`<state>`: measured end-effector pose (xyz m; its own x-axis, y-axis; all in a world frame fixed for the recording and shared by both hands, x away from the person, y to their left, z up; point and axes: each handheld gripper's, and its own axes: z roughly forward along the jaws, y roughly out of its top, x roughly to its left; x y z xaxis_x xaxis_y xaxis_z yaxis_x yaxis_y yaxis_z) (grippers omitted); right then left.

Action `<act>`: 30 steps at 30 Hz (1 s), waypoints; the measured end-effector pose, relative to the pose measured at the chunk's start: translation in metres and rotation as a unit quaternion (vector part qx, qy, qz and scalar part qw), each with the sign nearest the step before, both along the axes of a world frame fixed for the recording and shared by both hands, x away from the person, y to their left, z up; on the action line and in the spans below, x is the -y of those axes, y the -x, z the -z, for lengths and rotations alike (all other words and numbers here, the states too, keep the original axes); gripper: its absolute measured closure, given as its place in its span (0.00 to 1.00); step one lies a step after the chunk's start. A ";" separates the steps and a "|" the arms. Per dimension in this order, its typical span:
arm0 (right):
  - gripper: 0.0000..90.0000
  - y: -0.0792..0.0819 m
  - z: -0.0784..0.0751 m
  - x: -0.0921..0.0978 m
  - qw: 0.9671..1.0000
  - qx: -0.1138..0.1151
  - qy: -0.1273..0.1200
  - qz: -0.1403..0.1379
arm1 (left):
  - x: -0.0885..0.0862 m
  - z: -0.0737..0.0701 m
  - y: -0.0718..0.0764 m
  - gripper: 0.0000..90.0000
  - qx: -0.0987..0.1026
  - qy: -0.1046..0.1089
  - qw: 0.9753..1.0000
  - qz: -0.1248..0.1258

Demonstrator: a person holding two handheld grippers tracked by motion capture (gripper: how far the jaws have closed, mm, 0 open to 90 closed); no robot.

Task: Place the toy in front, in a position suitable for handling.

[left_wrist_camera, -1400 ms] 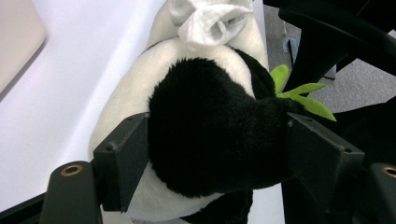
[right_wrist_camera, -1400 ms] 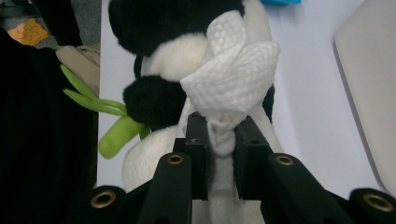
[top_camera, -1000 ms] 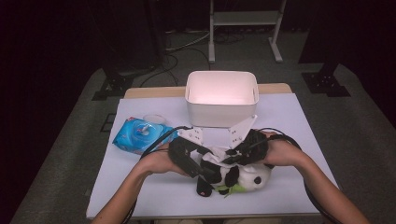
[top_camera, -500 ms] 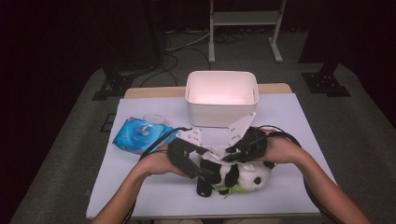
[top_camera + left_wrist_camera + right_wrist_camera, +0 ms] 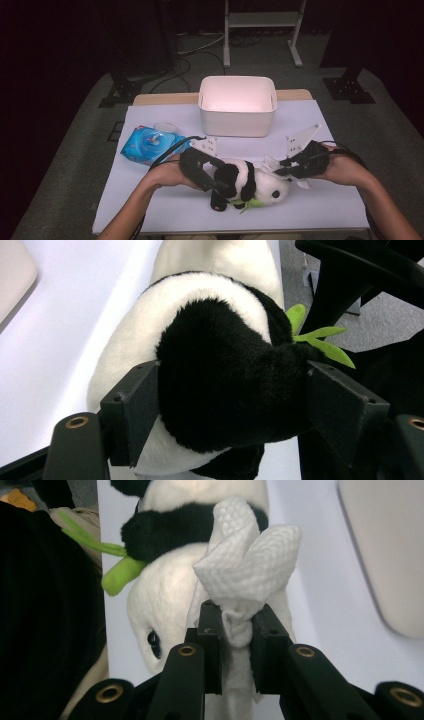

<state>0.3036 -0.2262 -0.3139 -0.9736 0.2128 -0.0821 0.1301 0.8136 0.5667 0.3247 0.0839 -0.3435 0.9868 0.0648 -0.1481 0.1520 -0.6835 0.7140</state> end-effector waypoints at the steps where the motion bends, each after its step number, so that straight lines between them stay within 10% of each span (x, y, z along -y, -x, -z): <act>1: 0.85 0.001 0.002 0.001 1.000 -0.004 -0.005 0.001 | 0.000 -0.001 0.000 0.27 0.000 -0.001 1.000 0.002; 15: 0.86 0.004 0.017 -0.006 1.000 -0.006 -0.027 -0.009 | 0.018 -0.020 -0.006 0.26 0.014 -0.020 1.000 0.009; 30: 0.86 0.006 0.018 -0.007 0.999 -0.002 -0.031 -0.013 | 0.052 -0.006 -0.016 0.22 0.024 -0.083 0.996 0.009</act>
